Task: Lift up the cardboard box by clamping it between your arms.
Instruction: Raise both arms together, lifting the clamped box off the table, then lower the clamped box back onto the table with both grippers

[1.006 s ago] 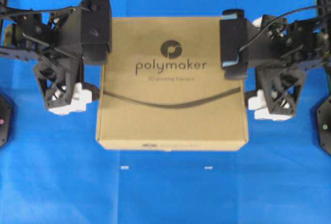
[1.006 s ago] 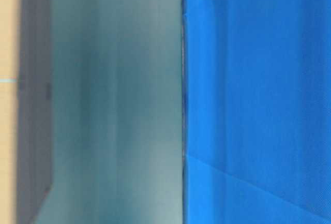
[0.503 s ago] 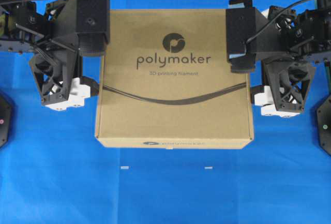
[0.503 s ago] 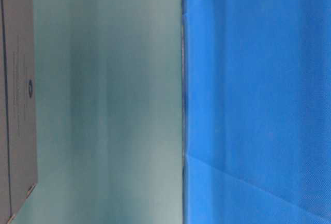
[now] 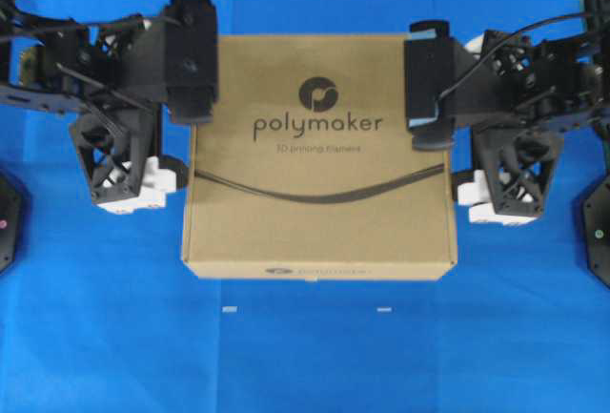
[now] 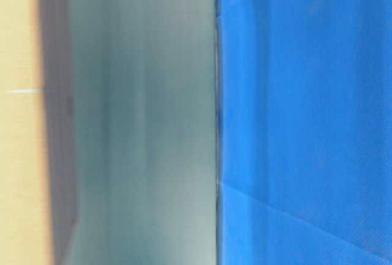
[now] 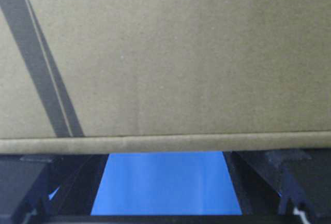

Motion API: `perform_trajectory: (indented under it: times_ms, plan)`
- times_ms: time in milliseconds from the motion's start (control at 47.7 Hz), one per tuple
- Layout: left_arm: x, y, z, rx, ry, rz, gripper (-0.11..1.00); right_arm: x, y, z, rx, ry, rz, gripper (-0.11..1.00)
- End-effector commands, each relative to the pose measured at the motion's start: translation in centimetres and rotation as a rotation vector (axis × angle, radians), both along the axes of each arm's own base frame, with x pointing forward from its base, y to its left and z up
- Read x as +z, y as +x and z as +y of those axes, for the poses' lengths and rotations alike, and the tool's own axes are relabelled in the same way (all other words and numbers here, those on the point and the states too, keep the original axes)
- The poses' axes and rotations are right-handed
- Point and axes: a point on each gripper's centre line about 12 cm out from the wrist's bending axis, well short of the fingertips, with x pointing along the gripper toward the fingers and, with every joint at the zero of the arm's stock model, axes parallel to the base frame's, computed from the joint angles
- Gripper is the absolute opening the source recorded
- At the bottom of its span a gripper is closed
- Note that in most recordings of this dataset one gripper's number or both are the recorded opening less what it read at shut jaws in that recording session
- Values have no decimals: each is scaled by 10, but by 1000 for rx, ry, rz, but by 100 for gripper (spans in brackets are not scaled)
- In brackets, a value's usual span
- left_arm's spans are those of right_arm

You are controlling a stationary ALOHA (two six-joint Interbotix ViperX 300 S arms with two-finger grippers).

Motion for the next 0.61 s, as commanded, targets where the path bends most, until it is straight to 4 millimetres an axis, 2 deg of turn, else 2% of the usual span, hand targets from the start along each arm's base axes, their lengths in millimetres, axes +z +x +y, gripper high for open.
perform_trajectory:
  times_ms: [0, 272, 461, 587]
  plan:
    - [2, 16, 1, 23, -16, -102, 87, 0, 12, 2, -38, 25, -95, 99]
    - [-47, 22, 2, 22, -20, -45, 87, -55, 14, 1, -41, 25, -73, 99]
    - [-89, 25, 3, 21, -21, -13, 87, -85, 16, 0, -37, 20, -65, 99]
    - [-108, 25, 4, 22, -22, -1, 87, -114, 17, 0, -33, 17, -39, 99]
